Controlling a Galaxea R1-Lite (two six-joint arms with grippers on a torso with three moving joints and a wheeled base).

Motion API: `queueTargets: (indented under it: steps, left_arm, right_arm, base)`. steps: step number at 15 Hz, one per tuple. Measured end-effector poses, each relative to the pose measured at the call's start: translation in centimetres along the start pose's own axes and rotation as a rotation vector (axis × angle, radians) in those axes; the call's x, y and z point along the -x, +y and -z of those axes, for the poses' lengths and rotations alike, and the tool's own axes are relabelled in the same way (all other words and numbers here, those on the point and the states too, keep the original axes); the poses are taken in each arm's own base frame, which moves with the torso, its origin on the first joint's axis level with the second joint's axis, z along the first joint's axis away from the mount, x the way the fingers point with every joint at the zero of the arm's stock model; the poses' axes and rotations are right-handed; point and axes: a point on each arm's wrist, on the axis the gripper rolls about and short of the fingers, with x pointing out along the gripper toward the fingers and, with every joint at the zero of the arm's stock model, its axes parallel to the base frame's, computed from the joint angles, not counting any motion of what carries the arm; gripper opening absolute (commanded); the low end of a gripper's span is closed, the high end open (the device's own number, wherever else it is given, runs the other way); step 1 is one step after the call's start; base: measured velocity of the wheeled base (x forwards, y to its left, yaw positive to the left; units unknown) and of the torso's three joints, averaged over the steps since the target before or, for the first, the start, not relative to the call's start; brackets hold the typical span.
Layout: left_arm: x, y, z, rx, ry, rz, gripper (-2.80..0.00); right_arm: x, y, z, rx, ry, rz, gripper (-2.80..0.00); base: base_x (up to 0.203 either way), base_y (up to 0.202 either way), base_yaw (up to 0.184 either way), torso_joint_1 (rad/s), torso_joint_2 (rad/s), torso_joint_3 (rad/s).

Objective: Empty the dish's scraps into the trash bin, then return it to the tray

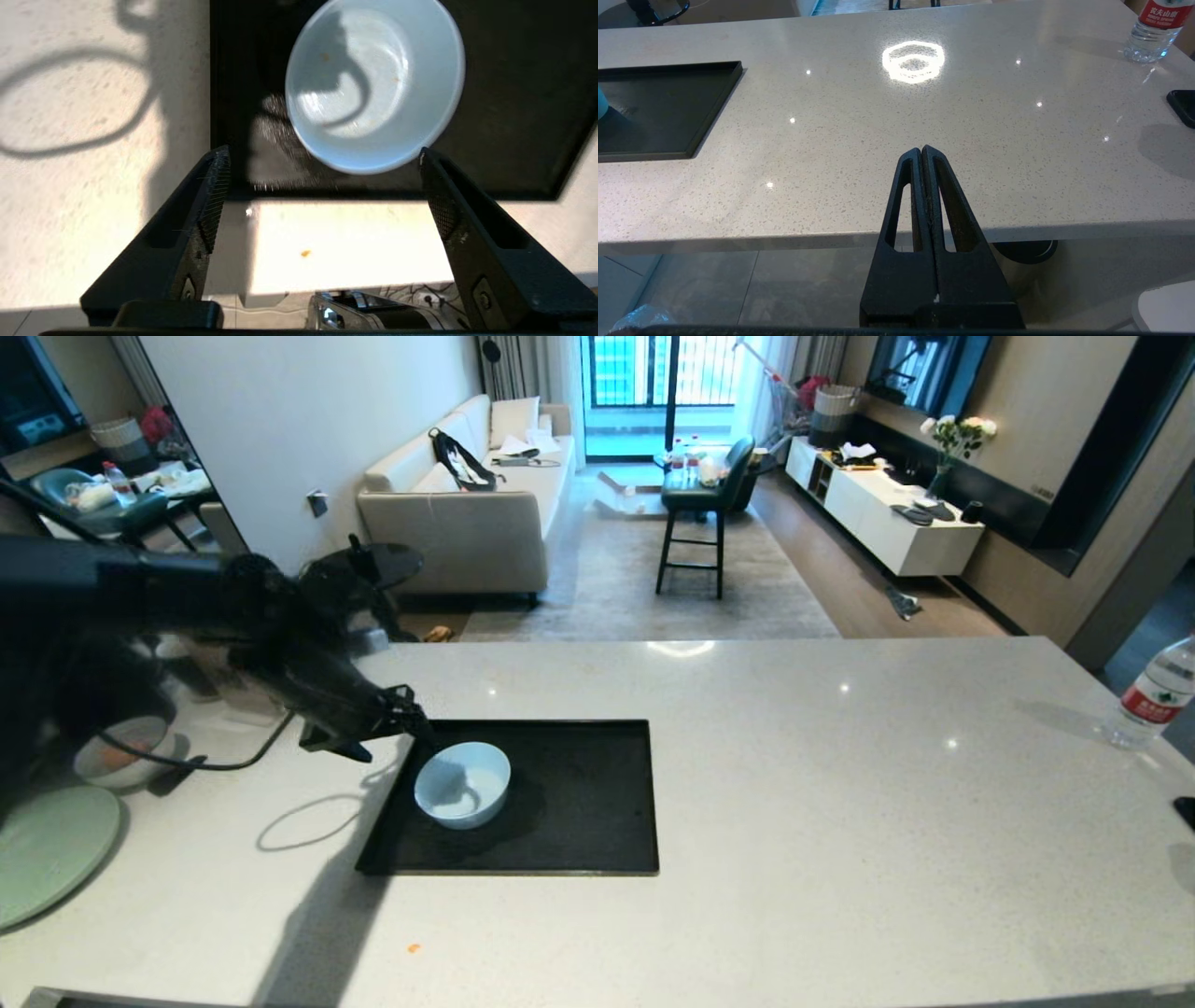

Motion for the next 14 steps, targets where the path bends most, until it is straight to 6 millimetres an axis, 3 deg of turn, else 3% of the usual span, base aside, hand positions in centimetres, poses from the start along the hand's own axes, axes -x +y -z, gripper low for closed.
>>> queueTargets:
  steps: [2, 3, 8, 14]
  left_arm:
    - [3.6, -0.2, 1.5, -0.008, -0.046, 0.011, 0.00]
    - [5.2, -0.2, 2.4, -0.010, -0.064, 0.014, -2.80]
    - [11.1, 0.6, 9.7, -0.023, -0.159, 0.036, -2.80]
    - [14.5, 2.6, 21.2, -0.067, -0.475, 0.108, -2.80]
  right_arm:
    - [0.0, 0.0, 0.0, 0.000, 0.000, 0.000, -2.80]
    - [0.0, 0.0, 0.0, 0.000, 0.000, 0.000, -2.80]
    - [0.0, 0.0, 0.0, 0.000, 0.000, 0.000, -2.80]
    - [0.0, 0.0, 0.0, 0.000, 0.000, 0.000, -2.80]
  base:
    - [0.000, 0.000, 0.000, 0.000, 0.00, 0.000]
    - [0.000, 0.000, 0.000, 0.000, 0.00, 0.000]
    - [0.000, 0.000, 0.000, 0.000, 0.00, 0.000]
    - [0.000, 0.000, 0.000, 0.000, 0.00, 0.000]
